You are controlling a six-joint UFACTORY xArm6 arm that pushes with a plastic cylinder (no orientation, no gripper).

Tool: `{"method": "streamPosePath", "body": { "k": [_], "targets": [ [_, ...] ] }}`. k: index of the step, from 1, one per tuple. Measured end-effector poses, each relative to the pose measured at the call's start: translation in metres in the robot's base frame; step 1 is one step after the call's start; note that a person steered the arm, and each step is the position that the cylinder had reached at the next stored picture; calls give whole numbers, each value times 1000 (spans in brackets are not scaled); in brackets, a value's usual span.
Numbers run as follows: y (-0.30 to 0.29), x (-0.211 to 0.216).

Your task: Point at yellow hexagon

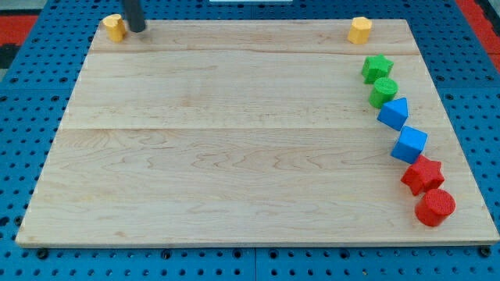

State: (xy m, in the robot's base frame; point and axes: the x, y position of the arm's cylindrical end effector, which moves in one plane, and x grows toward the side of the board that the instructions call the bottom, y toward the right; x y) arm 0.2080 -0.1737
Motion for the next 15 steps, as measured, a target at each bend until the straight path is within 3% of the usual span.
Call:
{"method": "streamPosePath", "body": {
  "k": [1, 2, 12, 15],
  "targets": [
    [66, -1],
    [74, -1],
    [74, -2],
    [203, 33]
  ]
}}
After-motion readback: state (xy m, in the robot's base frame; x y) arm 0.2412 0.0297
